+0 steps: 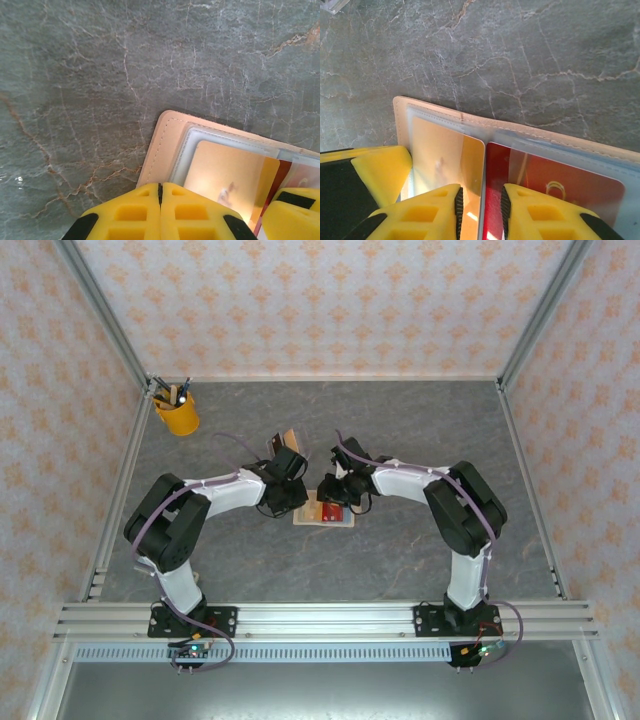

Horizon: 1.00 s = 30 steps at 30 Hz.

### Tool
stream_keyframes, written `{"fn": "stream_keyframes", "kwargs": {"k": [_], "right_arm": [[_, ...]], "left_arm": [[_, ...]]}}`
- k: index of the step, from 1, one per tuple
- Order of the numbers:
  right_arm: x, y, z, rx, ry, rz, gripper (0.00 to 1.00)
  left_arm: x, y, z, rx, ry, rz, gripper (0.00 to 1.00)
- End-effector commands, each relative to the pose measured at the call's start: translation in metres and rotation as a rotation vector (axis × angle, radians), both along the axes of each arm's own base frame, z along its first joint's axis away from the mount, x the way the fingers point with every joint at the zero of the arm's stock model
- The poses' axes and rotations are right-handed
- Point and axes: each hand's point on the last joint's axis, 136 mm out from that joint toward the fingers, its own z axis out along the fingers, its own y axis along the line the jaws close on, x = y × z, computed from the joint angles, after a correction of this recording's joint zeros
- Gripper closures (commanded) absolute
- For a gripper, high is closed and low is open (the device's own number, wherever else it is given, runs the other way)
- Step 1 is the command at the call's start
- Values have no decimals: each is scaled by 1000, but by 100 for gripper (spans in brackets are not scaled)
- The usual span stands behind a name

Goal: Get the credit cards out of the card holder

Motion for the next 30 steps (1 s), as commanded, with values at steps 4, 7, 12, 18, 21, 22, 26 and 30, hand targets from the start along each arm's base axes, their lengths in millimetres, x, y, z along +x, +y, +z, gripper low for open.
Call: {"fn": "stream_keyframes", "kwargs": {"k": [4, 7, 12, 18, 21, 22, 26, 30], "right_arm": [[-6, 5, -5, 25, 51, 8, 72], [-7, 7, -10, 36, 67, -4, 74], [-7, 12, -13, 63, 85, -7, 76], [-6, 14, -8, 90, 74, -12, 79], [-6, 13, -6, 95, 65, -16, 83], [-6, 13, -5, 96, 63, -17, 84], [-6, 12, -2, 101, 52, -18, 90], [-3, 6, 3, 97, 29, -40, 99]], "left_arm": [[-25, 29, -31, 119, 89, 48, 96], [-29, 30, -35, 115, 96, 54, 96], [-31, 30, -36, 108, 100, 53, 97], [-31, 31, -32, 108, 93, 53, 97], [-31, 31, -32, 108, 91, 53, 97], [-31, 31, -32, 108, 91, 53, 97], [-31, 30, -31, 104, 92, 51, 97], [-29, 28, -22, 92, 79, 43, 95]]}}
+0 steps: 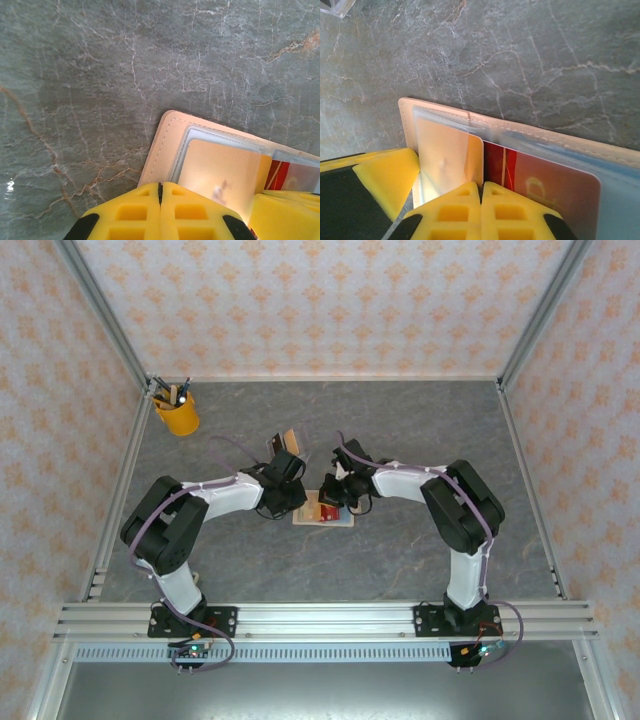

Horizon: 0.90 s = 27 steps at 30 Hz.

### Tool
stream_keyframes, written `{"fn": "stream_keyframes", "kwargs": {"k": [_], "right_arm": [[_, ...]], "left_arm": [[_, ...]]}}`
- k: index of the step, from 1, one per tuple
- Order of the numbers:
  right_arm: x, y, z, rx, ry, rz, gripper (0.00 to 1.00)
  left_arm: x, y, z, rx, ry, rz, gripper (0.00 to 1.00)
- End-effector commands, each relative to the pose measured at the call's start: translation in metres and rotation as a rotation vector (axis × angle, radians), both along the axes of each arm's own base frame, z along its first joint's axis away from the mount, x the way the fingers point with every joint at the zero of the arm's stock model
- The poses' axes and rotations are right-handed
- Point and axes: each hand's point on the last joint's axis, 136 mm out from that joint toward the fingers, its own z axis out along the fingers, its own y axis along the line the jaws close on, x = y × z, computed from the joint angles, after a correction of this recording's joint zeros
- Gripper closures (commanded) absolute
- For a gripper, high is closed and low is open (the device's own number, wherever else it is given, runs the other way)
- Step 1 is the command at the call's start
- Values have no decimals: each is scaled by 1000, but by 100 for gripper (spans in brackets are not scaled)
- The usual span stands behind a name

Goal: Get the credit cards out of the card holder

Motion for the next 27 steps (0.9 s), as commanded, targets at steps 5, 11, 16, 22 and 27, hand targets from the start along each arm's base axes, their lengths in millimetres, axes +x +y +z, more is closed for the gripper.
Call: {"fn": "stream_keyframes", "kwargs": {"k": [5, 11, 16, 22, 27], "right_arm": [[7, -18, 16, 20, -53, -46, 100], [5, -31, 24, 39, -67, -54, 100], [-2, -34, 38, 66, -112, -36, 100], [-1, -36, 62, 84, -183, -24, 100], [-4, -37, 71, 89, -201, -12, 100]], "left_arm": [[-18, 26, 3, 121, 65, 0, 88], [-5, 17, 24, 62, 14, -12, 78], [8, 1, 46, -44, -56, -40, 70], [15, -17, 55, -194, -93, -67, 58], [19, -26, 56, -318, -124, -66, 49]]}}
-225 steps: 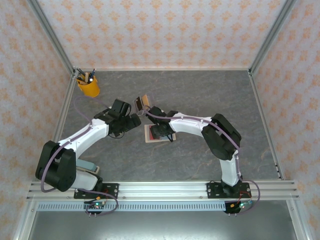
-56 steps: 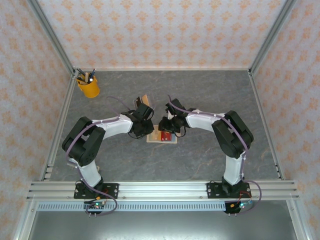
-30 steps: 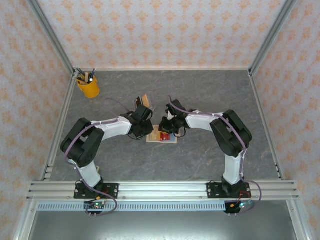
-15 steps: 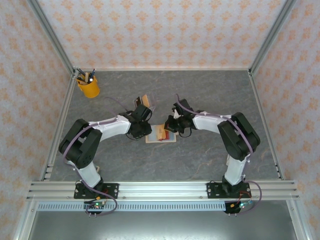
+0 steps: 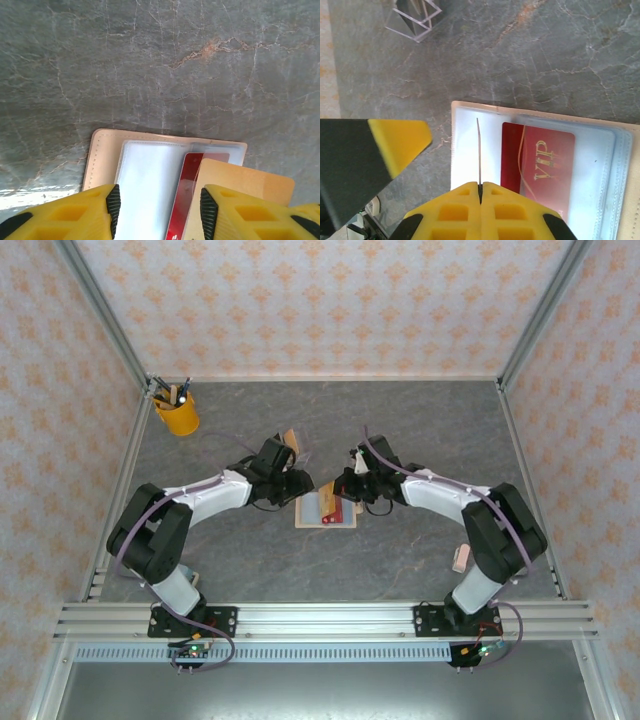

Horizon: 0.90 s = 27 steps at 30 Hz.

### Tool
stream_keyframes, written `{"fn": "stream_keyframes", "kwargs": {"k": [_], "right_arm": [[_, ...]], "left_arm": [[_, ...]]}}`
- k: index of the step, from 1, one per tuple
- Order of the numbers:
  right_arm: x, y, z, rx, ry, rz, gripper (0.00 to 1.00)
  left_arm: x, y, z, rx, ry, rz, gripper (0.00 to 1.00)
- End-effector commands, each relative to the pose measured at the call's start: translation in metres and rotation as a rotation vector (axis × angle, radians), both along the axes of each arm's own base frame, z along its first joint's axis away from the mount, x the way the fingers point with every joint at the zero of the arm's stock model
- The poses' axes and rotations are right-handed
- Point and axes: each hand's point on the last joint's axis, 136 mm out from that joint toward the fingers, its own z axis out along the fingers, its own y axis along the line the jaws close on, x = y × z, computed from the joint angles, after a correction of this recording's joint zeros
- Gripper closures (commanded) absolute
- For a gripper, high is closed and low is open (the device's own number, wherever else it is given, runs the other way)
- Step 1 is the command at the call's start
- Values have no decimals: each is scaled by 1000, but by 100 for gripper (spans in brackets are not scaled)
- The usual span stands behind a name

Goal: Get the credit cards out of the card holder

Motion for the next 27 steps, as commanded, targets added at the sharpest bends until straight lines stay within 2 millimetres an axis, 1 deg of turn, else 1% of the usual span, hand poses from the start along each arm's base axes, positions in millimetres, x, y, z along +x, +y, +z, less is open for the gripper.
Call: {"fn": "stream_keyframes", "kwargs": {"k": [1, 3, 6, 8, 11, 14, 17, 20, 24, 27], "right_arm": [[0, -1, 12, 8, -49, 18, 100], [0, 0, 17, 22, -61, 22, 100], [0, 5, 29, 59, -81, 33, 100], [3, 7, 38, 96, -92, 32, 100], [11, 4, 50, 187, -84, 5, 100], [17, 1, 62, 276, -75, -21, 100], [19, 0, 66, 302, -71, -25, 100], [19, 1, 70, 327, -68, -26, 100], [19, 3, 78, 363, -75, -21, 100], [19, 5, 82, 385, -73, -18, 100]], "left_arm": [[7, -12, 15, -136, -59, -11, 47], [8, -17, 19, -197, -78, -19, 42], [11, -25, 31, -293, -120, -36, 33], [13, -27, 40, -349, -148, -33, 27], [17, -28, 54, -425, -188, -25, 24], [17, -34, 69, -498, -221, -43, 24], [16, -38, 83, -542, -255, -60, 24], [16, -39, 92, -560, -278, -76, 25], [14, -41, 90, -560, -264, -90, 28], [12, -46, 94, -589, -267, -118, 30]]}}
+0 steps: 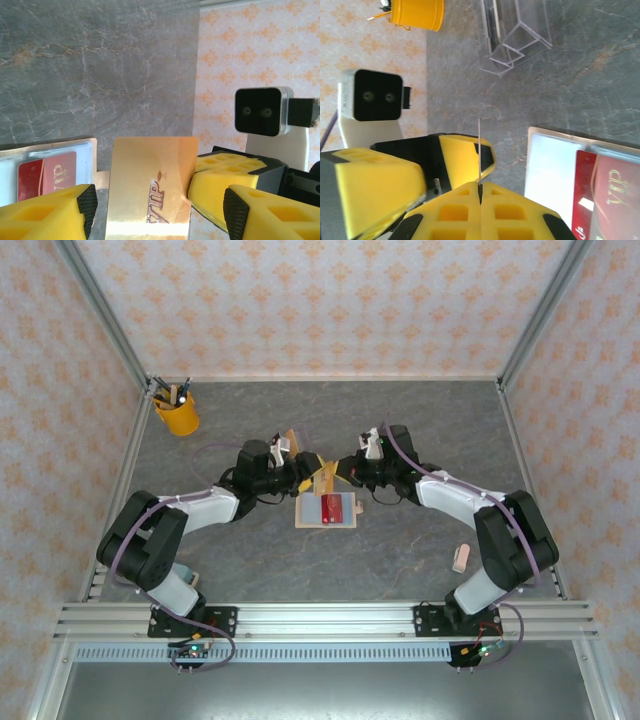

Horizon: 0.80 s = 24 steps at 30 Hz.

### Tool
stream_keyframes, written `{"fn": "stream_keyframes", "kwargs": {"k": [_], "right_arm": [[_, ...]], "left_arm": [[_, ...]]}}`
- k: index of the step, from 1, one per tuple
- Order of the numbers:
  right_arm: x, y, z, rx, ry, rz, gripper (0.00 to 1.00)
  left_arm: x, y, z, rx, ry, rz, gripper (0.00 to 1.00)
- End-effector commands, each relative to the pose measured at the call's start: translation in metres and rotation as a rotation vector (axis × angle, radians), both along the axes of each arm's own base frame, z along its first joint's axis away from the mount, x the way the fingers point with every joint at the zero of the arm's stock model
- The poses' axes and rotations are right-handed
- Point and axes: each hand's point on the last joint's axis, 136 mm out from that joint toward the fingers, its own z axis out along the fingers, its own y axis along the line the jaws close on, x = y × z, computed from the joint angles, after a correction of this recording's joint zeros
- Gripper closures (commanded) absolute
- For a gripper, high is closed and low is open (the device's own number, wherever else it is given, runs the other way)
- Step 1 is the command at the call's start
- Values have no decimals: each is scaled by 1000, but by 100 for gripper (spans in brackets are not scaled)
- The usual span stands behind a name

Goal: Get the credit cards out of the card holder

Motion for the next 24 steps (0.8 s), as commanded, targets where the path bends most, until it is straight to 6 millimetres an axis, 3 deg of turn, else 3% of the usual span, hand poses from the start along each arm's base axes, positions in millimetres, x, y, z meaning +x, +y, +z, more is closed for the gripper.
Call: {"fn": "stream_keyframes", "kwargs": {"k": [1, 9, 13, 14, 16, 19, 24], "right_arm": [[-2, 4, 23, 73, -46, 16, 100], [0, 3, 13, 67, -1, 7, 100], [1, 0, 5, 33, 10, -2, 100], [1, -2, 2, 13, 14, -8, 100], [1, -8, -4, -41, 9, -25, 90], [0, -24, -10, -134, -21, -70, 66], [0, -47, -10, -248, -97, -131, 36]], "left_arm": [[-2, -9, 19, -60, -59, -49, 32], [-3, -9, 27, -73, -93, -50, 70], [-4, -4, 23, -35, -84, -36, 100], [-5, -2, 20, -14, -78, -33, 100], [-6, 3, 16, 37, -66, -25, 100], [-6, 16, 13, 160, -48, 0, 100], [-8, 69, 5, 529, 71, 129, 100]]}}
